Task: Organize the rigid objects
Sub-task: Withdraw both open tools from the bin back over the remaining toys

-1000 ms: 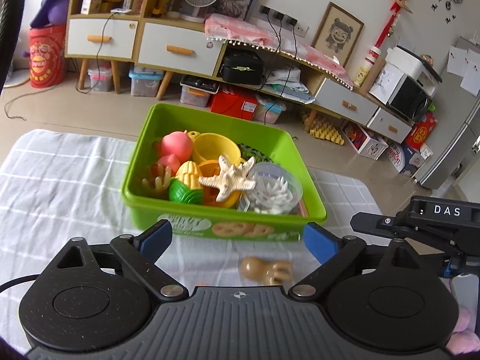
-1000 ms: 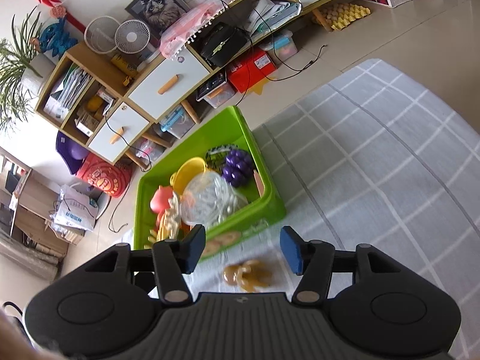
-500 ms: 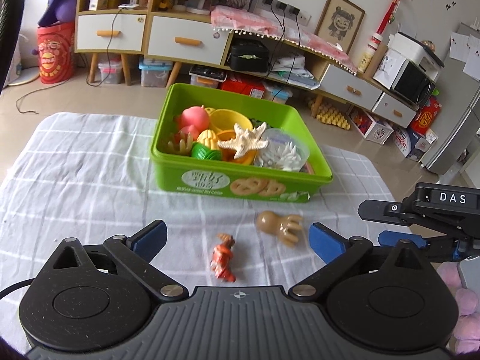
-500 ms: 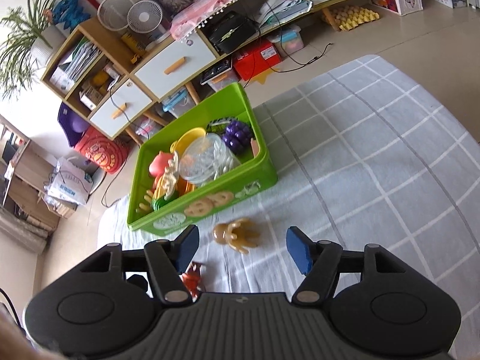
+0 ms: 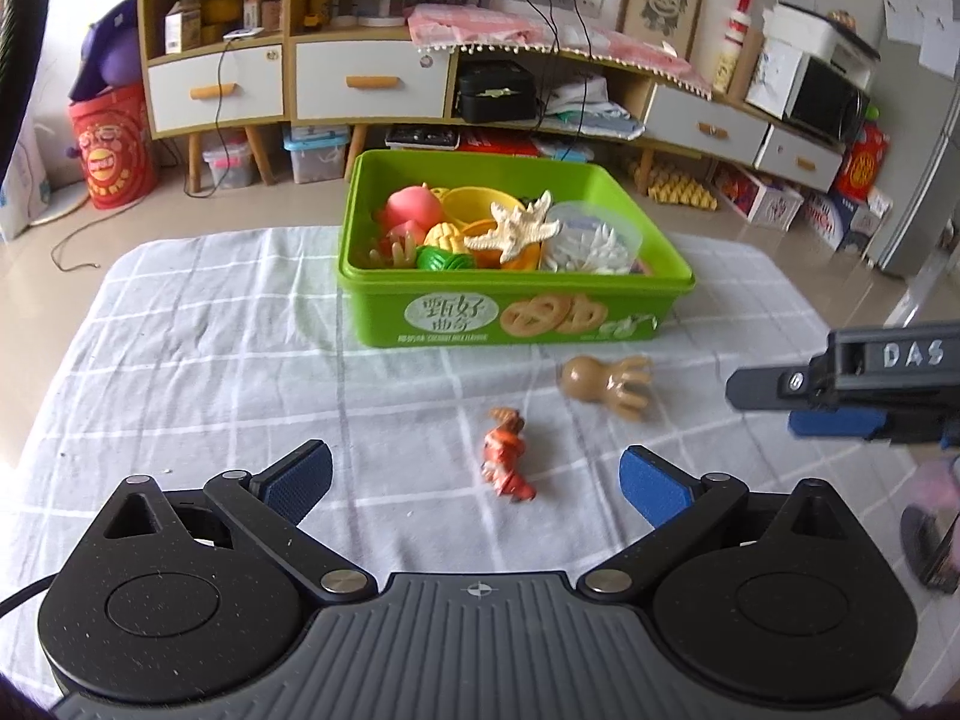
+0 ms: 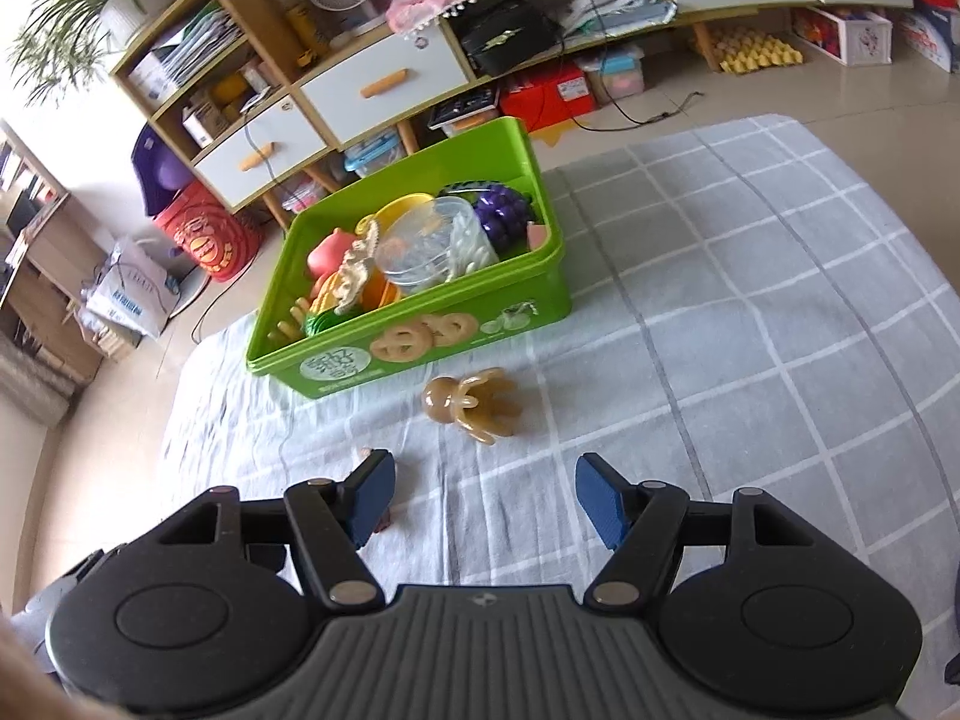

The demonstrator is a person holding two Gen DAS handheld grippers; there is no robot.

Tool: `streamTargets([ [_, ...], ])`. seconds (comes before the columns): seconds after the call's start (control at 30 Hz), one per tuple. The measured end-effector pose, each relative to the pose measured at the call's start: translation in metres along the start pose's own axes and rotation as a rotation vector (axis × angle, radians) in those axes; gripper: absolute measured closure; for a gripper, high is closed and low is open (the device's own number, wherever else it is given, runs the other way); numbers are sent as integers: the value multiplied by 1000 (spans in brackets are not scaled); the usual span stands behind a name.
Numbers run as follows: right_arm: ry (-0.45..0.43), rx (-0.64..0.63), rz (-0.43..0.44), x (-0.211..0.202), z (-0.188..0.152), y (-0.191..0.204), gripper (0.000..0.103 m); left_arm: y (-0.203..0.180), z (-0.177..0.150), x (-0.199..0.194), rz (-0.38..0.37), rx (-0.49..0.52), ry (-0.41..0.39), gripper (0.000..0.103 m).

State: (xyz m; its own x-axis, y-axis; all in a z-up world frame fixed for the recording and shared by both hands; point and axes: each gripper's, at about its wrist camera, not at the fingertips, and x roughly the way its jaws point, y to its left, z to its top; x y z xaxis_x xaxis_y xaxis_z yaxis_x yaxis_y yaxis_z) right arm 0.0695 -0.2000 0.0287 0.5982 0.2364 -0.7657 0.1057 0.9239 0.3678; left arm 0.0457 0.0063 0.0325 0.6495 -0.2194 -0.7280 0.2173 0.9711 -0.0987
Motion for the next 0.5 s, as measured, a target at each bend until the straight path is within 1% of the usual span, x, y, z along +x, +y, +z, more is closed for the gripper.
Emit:
streamTargets([
  [0.1,-5,-27,-11,0,-2,1,56,3,-4,2,17,22,18,2],
  [0.17,-3,-44,-30,2,-4,1,55,5,-7,4,23,30,31,2],
  [0.3,10,-78,-67,7,-6,-2,53,8,-16,9,23,54,56,2],
  [0.43,45,-136,-105,20,-15,-6,52,-1,-30,20,16,126,78,2],
  [0.5,71,-179,-126,29,-21,-7,52,-7,-38,24,9,167,74,2],
])
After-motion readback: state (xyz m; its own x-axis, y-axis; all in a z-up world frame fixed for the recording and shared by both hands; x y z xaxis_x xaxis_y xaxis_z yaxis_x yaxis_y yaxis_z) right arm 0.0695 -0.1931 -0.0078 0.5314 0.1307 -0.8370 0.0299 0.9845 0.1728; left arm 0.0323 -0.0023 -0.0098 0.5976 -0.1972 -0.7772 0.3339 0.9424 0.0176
